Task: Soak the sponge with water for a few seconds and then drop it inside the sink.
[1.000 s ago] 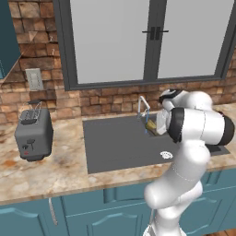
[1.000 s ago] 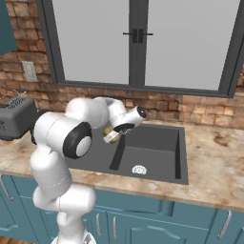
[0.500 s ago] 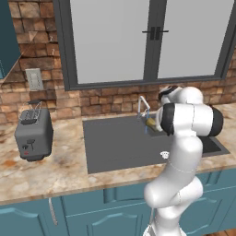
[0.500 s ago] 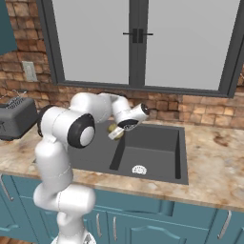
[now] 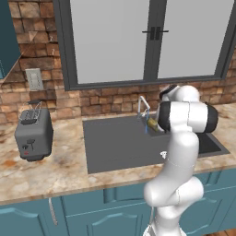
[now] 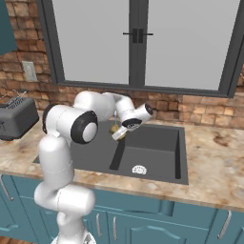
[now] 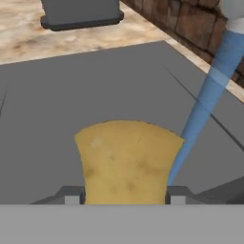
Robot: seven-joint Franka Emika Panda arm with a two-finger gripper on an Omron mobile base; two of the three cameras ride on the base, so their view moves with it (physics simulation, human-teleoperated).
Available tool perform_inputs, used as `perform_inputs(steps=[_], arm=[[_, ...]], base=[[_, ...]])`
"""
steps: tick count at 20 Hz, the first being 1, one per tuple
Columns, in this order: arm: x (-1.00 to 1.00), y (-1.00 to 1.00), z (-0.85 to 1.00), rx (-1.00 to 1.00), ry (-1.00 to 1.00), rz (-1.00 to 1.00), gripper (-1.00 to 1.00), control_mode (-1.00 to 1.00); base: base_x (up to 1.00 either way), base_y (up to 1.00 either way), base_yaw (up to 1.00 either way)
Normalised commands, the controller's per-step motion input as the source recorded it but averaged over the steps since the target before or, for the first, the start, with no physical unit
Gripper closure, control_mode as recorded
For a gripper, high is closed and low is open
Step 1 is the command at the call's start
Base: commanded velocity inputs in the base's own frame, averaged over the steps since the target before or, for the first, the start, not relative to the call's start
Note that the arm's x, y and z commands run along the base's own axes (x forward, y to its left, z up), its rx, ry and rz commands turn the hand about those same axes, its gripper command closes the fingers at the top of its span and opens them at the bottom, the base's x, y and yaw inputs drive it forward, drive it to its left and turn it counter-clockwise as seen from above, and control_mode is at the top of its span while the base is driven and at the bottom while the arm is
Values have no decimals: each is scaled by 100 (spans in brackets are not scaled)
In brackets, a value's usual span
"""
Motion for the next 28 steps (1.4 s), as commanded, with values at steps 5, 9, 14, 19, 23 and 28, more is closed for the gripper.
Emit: perform_inputs(steps=[5,9,14,19,23,28], arm=[[7,0,-34,0,0,4,100,-100],[27,0,-43,1,0,4,100,-100],[33,0,-20,0,0,5,100,-100],[35,0,-2,0,0,3,100,-100],[33,0,-7,0,0,3,100,-100],[18,0,-13,0,0,2,100,-100]], base=[[0,0,0],[0,0,0],[0,0,0],[0,0,0],[0,0,0],[0,0,0]])
